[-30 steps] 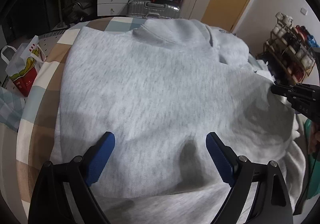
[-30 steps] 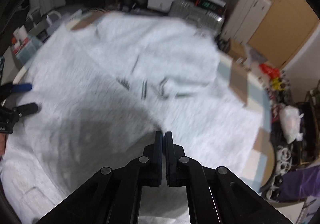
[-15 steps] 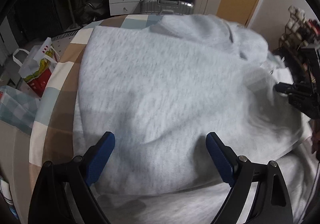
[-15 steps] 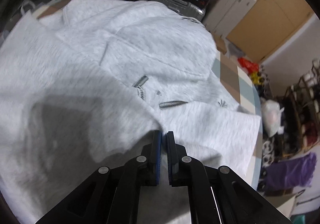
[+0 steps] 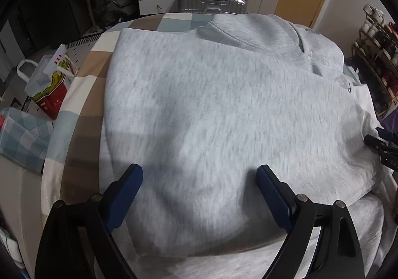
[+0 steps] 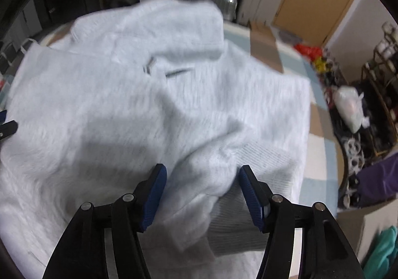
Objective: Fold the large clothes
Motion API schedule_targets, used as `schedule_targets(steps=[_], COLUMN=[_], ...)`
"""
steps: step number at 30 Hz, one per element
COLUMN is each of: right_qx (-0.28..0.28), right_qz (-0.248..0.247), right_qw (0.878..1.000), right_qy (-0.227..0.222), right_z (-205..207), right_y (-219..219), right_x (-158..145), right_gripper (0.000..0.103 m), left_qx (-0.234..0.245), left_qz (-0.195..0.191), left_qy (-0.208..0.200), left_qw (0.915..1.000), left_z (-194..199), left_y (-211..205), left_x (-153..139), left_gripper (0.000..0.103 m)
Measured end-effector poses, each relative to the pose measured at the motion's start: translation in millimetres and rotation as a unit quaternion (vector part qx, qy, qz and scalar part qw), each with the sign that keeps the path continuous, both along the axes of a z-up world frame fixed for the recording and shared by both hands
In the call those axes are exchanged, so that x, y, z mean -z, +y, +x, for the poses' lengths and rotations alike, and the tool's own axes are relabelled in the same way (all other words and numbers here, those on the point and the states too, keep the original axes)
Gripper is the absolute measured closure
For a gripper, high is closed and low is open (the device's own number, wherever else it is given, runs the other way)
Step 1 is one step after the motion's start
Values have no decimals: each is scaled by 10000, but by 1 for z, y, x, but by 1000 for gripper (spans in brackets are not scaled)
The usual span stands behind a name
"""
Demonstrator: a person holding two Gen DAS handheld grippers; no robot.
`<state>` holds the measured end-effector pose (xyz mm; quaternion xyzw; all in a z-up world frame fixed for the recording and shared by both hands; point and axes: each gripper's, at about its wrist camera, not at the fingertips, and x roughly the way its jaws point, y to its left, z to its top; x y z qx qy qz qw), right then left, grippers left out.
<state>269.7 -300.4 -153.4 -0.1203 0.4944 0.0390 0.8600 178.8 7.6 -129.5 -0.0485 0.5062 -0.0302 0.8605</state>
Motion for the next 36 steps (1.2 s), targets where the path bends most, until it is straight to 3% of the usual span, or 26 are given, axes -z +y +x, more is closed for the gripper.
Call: schedule_targets(steps=[4,7,9,10,11,12,14,15,17,20,22,23,27,31,36], right_qx=[-50,-264,-371,-341,-254,-144,-33,-17,-73,-26,46,4,119,211,502], right_qz=[354,239,-33,130,234,398,495,548,744,733,545,522,608,1047,853], right_qw=[9985,9991,9992,9992,9994,9991,9988,9984,9965,9968,9984,9986,9978,9942,9950], right_qy=[-413,-240,130,-176,-74,8,57,-104,-363,-307,161,58,236,-127,-163], right_z=[-24,-29,-33,-38,-36,-34,-32,-37,-46,-49,-43,-46,-39,-24,18], right_y=[2,11,18,12,9,6,4,4,4,6,4,5,8,14,20], right_x=[-31,-20,9,7,9,6,-1,-10,-23,-20,6,13,3,-32,-32], right_gripper=[43,43,44,42,42,42,44,44,42,38,34,32,32,32,28], left_qx=[239,420,423,363,357,397,379,401,491,512,580,610,565,549,548], left_qz=[-681,-481,-257,46,385,462,214,-118,-376,8,658,753,633,650,685], left_qy=[-385,-312,114,124,37,54,10,-98,-194,147,45,20,36,1,-78], left_qw=[9967,9975,9987,9993,9986,9981,9991,9991,9979,9986,9961,9953,9964,9964,9961], left_z=[-13,-11,-3,-2,-3,-3,-5,-7,-9,2,7,8,11,9,9], left_y=[-1,-18,-25,-28,-32,-34,-31,-27,-25,-35,-46,-49,-46,-47,-43], left_x=[-24,-20,3,10,12,12,5,-2,-9,12,20,20,23,25,26], left_gripper=[13,13,13,13,13,13,13,13,13,13,11,11,10,10,6])
